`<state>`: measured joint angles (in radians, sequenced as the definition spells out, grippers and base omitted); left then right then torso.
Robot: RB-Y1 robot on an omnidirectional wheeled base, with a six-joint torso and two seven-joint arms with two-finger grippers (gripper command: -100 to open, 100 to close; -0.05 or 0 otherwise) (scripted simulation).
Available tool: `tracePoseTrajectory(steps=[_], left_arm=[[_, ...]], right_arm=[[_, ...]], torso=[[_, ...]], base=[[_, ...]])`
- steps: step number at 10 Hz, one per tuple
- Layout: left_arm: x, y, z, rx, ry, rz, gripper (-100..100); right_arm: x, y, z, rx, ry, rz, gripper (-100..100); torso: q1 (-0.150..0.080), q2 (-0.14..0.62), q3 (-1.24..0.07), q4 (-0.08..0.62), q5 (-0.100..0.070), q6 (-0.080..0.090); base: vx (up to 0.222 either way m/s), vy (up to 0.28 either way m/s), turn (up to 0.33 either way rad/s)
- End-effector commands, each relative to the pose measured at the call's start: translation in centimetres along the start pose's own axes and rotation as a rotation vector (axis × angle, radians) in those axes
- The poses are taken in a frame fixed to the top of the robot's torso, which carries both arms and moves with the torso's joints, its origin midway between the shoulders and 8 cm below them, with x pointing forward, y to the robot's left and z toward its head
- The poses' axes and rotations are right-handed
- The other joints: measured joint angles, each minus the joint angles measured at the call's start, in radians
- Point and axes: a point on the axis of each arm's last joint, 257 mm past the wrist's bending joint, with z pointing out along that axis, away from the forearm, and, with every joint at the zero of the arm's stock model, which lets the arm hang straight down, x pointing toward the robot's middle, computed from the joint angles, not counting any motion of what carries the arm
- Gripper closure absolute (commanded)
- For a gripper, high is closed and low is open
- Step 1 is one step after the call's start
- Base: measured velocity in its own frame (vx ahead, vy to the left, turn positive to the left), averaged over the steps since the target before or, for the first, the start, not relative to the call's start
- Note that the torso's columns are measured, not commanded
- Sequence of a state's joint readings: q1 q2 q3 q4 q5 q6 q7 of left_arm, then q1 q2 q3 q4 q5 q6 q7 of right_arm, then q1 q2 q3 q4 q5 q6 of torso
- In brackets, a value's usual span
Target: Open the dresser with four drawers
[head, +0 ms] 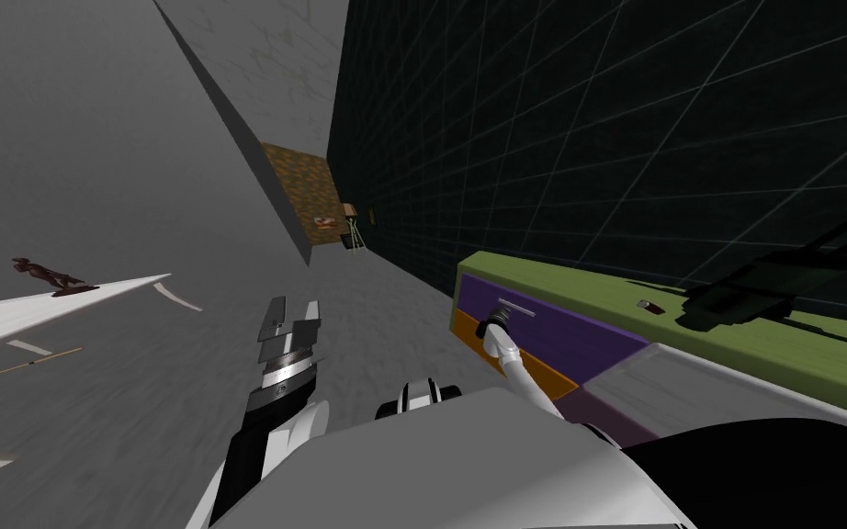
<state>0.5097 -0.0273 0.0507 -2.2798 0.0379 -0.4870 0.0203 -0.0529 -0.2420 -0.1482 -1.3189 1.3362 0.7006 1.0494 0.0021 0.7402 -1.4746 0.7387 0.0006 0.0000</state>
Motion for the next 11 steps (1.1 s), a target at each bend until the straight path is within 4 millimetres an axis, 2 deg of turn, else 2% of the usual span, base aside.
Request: tracePoseTrajectory(steps=[1,2,3,8,9,10,11], left_arm=[[0.00,0.00,0.00,0.000,0.000,0.000,0],[-0.01,0.00,0.00,0.000,0.000,0.000,0],[-0.02,0.00,-0.01,0.000,0.000,0.001,0],[-0.02,0.00,-0.01,0.000,0.000,0.001,0],[-0.02,0.00,-0.01,0.000,0.000,0.001,0],[-0.02,0.00,-0.01,0.000,0.000,0.001,0],[-0.01,0.00,-0.01,0.000,0.000,0.001,0]], right_arm=[[-0.22,0.04,-0.06,-0.001,-0.001,0.000,100],[0.00,-0.06,0.08,0.001,-0.001,0.001,-100],[0.05,-0.09,0.12,0.002,-0.001,0.001,-100],[0.65,-0.15,0.51,0.001,0.002,0.008,-100],[0.53,-0.16,0.44,0.002,0.002,0.005,-100],[0.54,-0.17,0.46,0.002,0.001,0.006,100],[0.16,-0.13,0.30,0.001,0.000,0.006,100]], torso=[[-0.001,-0.002,-0.001,-0.001,0.000,0.000],[-0.007,-0.006,-0.004,-0.002,-0.002,0.000],[-0.013,-0.011,-0.006,-0.003,-0.003,0.000],[0.003,0.002,0.001,0.000,0.001,0.000],[-0.001,-0.001,0.000,0.000,0.000,0.000],[0.000,-0.001,-0.001,0.000,0.000,0.000],[0.001,0.000,0.000,0.000,0.000,0.000]], base=[[-0.056,0.086,-0.009],[0.047,-0.045,0.006],[0.094,-0.096,0.013],[0.089,-0.112,0.006],[0.050,-0.065,0.008],[0.008,-0.011,0.000],[-0.072,0.062,-0.026]])
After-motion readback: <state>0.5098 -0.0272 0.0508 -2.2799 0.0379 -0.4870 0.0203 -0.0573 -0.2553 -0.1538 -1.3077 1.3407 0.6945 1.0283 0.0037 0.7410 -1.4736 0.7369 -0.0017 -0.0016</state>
